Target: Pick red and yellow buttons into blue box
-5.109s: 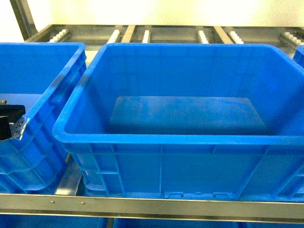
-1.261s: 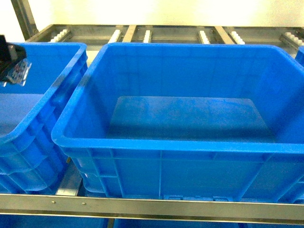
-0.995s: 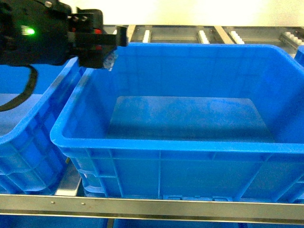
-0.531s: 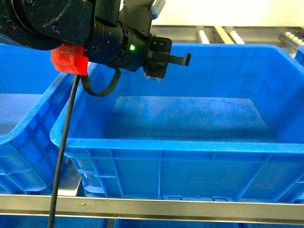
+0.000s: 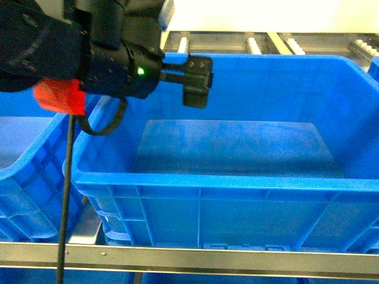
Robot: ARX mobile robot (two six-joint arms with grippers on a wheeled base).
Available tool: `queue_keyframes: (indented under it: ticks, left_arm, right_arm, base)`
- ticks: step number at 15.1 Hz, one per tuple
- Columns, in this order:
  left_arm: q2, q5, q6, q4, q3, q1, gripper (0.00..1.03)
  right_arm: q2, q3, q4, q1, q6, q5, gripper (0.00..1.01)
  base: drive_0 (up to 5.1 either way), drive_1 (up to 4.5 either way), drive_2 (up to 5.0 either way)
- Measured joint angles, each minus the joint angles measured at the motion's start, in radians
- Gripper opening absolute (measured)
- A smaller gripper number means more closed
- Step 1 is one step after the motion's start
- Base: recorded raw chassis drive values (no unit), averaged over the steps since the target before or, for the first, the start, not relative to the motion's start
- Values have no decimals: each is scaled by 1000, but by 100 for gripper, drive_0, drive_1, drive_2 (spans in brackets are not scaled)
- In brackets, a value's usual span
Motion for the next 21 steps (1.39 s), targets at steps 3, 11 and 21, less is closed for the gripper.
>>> queue_keyframes:
  ticks: [3,11,21]
  left_arm:
    - [-222,-64,-42,91,-160,61,98]
    - [-832,-185,-69,19,-694,95,98]
    - [-1075,-76,-13,249,-987,237,5]
  right_arm:
    - [0,0,0,0,0,0,98]
    - [0,0,0,0,0,0,98]
    - [-219,-207,280,157,-51,0,3]
  base:
    - [0,0,0]
    - [0,0,0]
    - [0,0,0]
